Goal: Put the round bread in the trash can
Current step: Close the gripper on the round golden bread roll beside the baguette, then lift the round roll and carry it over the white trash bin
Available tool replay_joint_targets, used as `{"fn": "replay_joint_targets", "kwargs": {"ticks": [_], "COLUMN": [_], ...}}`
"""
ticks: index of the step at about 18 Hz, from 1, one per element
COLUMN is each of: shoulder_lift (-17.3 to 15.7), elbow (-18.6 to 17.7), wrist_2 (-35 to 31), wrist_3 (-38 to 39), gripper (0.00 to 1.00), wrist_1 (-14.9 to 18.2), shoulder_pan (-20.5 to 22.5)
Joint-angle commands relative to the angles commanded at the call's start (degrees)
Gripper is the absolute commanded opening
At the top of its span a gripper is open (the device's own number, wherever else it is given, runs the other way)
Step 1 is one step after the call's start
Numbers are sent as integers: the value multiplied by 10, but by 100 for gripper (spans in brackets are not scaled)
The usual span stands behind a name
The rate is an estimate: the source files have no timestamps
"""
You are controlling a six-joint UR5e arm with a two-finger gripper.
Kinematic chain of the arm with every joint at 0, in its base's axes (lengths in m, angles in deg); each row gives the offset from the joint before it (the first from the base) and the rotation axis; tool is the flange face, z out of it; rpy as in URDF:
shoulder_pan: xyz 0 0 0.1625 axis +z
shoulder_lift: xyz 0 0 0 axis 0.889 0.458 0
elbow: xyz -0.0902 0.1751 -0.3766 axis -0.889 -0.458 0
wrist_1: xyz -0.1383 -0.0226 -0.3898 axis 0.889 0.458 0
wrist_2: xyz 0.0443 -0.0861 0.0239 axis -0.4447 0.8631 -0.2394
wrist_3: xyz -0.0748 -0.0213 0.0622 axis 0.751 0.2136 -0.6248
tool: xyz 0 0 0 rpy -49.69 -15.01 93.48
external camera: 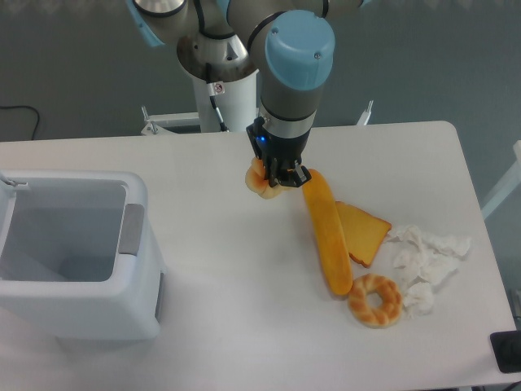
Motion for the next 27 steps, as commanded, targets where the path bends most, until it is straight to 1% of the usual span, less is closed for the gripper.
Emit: {"fn": "replay_joint_targets", "kwargs": {"ticks": [3,11,14,18,21,24,27], "shoulder_lift": [-1,-1,-1,0,-1,-4,-4], "elbow": [-5,4,13,28,31,40,55], "wrist_2": [2,12,13,40,60,96,132], "wrist_3": [1,3,23,41,48,127,162], "gripper": [0,0,0,0,0,0,0], "wrist_1": [-1,-1,-1,0,0,-1,-3], "shoulder_pan": [0,4,0,1,4,3,1]}}
